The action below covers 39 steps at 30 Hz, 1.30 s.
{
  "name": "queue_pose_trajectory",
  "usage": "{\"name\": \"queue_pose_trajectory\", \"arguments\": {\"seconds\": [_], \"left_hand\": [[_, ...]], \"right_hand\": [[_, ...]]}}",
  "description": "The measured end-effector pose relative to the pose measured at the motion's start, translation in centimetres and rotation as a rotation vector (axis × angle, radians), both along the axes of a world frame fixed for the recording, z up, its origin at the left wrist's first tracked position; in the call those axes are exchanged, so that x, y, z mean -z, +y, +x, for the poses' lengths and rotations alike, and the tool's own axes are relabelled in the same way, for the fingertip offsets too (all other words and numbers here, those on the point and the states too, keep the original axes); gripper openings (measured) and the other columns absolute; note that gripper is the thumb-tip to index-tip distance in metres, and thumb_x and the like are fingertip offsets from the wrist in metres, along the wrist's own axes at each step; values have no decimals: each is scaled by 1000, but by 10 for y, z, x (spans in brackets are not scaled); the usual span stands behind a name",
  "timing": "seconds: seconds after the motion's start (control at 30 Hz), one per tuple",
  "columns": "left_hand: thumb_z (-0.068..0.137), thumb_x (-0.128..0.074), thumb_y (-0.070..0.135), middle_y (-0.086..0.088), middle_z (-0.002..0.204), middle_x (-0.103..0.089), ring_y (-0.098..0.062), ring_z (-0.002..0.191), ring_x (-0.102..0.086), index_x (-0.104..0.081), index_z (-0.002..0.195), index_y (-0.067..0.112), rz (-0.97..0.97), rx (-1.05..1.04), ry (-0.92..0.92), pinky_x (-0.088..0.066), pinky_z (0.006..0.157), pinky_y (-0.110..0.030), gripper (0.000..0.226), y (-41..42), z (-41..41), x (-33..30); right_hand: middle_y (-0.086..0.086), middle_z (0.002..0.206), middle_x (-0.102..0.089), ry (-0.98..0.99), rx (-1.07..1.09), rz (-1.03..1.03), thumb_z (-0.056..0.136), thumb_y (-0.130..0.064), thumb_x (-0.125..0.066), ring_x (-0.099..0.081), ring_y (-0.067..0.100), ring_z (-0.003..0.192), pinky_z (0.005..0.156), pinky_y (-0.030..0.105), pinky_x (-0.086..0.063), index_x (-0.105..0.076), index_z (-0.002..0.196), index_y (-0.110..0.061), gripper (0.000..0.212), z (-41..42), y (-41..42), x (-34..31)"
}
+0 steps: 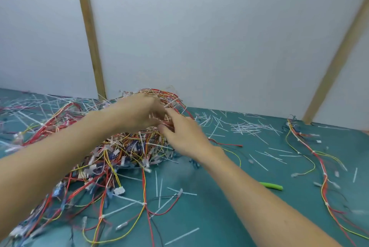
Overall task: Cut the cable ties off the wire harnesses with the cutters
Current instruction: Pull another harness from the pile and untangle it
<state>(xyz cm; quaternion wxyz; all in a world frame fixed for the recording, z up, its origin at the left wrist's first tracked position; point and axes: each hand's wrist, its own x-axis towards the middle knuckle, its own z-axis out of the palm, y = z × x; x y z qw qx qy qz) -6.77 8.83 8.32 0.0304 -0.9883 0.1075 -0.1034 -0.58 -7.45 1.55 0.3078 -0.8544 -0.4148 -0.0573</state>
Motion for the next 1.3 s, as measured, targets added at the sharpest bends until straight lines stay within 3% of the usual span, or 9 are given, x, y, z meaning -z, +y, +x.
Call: {"name": "queue_pose_trajectory", "arguments": {"seconds": [0.2,0.37,0.47,0.6,0.73,0.83,1.0,1.1,1.3], "left_hand": [[74,-66,68,21,99,-71,5,95,-65,-67,110,39,-410,-234,107,-49,80,-19,45,70,-58,-16],[84,-71,52,16,95,-72,-3,87,-65,-72,102,47,-174,-234,-5,-51,79,-30,18,66,-61,-6],[87,-72,43,12,109,-62,-15,106,-57,-75,101,41,-11,-208,-132,-37,100,-37,15,60,-55,-5],[93,-69,20,-7,125,-62,-30,131,-47,-74,94,21,-104,-297,-577,-16,119,-62,5,58,-52,-35],[103,-51,32,-3,112,-66,-30,118,-58,-63,108,24,-183,-137,-1034,-39,106,-59,15,15,-39,-75],[99,-59,34,-3,104,-73,-35,95,-66,-70,103,27,-162,-206,-735,-53,78,-46,13,-10,-12,-75],[94,-59,52,7,101,-61,-19,89,-62,-64,102,31,-415,-87,-674,-47,66,-36,23,-22,2,-42],[80,-57,79,13,112,-66,-14,97,-67,-47,128,39,-121,-116,-221,-49,71,-32,63,-44,11,13],[87,-50,71,6,131,-55,-17,121,-53,-54,128,31,328,-312,85,-47,96,-37,58,-40,31,56]], "right_hand": [[-12,72,-61,-1,36,191,106,-37,-52,-59,16,76,66,37,-46,-68,95,-24,24,-3,6,7],[-6,87,-64,-50,61,324,108,-29,-49,-59,18,82,69,40,-45,-60,92,-20,21,-12,17,-1],[-4,87,-60,-41,22,374,108,-26,-48,-56,20,82,72,44,-46,-57,94,-18,19,-15,18,-6],[-5,80,-59,-38,-41,275,107,-25,-51,-60,28,83,70,42,-43,-64,102,-15,17,-16,13,-16],[-7,74,-62,-48,71,664,107,-25,-44,-59,20,67,57,39,-41,-58,101,-23,15,-21,16,-45],[-10,79,-61,-128,358,875,106,-25,-43,-54,14,68,56,34,-33,-58,100,-23,17,2,-13,-64],[-4,96,-68,-325,652,765,105,-25,-48,-58,21,82,62,34,-29,-62,102,-21,15,65,-107,-61],[-9,89,-68,-213,702,520,104,-27,-47,-60,21,82,62,35,-34,-61,99,-27,15,92,-155,-45],[-8,71,-63,-36,660,336,103,-28,-53,-58,24,71,57,35,-36,-63,91,-19,18,108,-205,-7]]}}
